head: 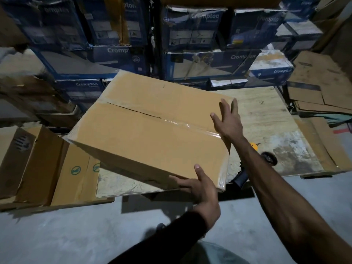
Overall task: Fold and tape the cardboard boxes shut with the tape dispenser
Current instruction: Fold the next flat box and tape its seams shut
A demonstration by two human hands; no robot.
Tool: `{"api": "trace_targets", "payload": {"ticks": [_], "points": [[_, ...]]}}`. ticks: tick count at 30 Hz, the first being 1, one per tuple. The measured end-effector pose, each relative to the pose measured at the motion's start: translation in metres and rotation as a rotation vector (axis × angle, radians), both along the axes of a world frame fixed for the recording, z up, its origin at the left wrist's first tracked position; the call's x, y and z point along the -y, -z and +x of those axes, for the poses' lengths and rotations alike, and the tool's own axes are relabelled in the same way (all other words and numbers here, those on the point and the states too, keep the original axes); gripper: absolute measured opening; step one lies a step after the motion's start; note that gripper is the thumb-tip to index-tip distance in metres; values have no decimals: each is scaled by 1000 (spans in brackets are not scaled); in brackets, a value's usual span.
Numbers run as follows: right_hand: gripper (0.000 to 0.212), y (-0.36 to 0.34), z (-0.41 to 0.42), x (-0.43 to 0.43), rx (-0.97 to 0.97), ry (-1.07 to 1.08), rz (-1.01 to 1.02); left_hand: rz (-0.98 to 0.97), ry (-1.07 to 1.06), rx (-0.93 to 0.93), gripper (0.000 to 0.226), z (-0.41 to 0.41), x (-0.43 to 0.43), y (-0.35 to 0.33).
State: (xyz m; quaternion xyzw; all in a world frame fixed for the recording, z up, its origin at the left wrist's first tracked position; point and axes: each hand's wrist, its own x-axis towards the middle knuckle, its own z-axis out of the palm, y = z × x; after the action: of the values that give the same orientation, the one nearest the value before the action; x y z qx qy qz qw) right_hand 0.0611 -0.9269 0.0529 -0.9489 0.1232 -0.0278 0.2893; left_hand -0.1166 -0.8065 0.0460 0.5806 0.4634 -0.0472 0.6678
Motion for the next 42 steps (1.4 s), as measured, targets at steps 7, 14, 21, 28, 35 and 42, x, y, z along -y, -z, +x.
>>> {"api": "trace_targets", "payload": {"ticks": [7,14,21,28,35,42], "points": [[78,-40,-86,-54,-146,-216,-250,496,-86,310,78,32,-130,-25],[76,-26,-166,-152,-196,-489,-225,1187,777,119,80,161,-290,-40],[69,11,-164,-157,-52,-438,-434,1103,811,-132,126,192,-368,-39],[61,13,-90,-57,13,-630,-577,1199,653,-145,126,147,-337,-26],[45,20,-57,21,59,-296,-370,865,714,-102,62,68,-268,-53],[66,10,-20,29,68,214,351,113,794,-65,58,14,-170,-37]]}}
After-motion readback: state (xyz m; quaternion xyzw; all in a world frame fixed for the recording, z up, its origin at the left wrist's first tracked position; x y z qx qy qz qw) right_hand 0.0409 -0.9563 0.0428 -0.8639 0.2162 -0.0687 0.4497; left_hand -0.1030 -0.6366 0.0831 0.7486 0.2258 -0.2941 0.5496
